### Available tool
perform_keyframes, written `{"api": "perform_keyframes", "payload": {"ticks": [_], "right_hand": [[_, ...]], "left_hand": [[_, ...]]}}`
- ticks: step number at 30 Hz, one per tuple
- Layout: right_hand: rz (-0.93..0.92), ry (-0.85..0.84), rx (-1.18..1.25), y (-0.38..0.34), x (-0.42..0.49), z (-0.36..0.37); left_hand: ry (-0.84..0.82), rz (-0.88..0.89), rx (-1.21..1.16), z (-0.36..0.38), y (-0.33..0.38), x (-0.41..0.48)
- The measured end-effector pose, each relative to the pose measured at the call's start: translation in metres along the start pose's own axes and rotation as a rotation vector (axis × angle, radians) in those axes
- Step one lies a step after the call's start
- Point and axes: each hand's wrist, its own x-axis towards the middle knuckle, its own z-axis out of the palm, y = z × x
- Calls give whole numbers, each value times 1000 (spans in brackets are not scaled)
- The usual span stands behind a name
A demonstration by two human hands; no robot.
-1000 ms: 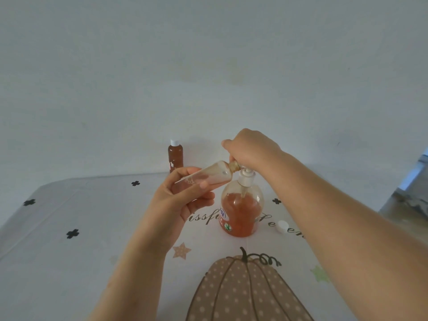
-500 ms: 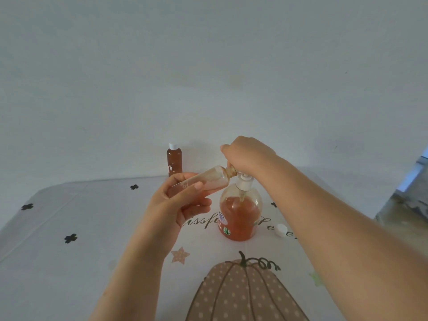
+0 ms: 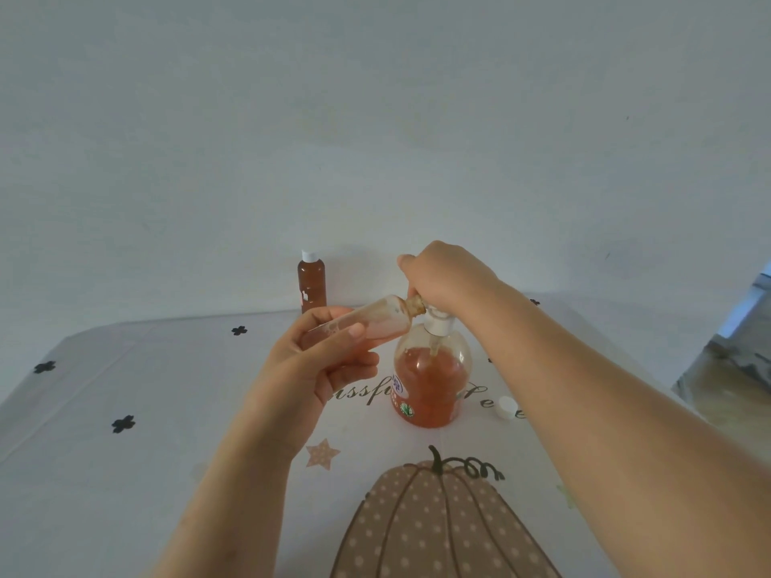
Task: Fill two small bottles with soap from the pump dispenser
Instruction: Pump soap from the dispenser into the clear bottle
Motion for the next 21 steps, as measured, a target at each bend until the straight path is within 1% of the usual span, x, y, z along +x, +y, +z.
{"api": "perform_keyframes", "payload": {"ticks": [4, 9, 21], "right_hand": [[-22, 42, -11, -2, -5, -8], [-42, 50, -108, -7, -7, -16], [-19, 21, -36, -6, -1, -9]], "left_hand": [[-20, 1, -8, 4, 1, -3], [-17, 16, -22, 4, 4, -4], [-30, 12, -18, 3, 1, -2]]}}
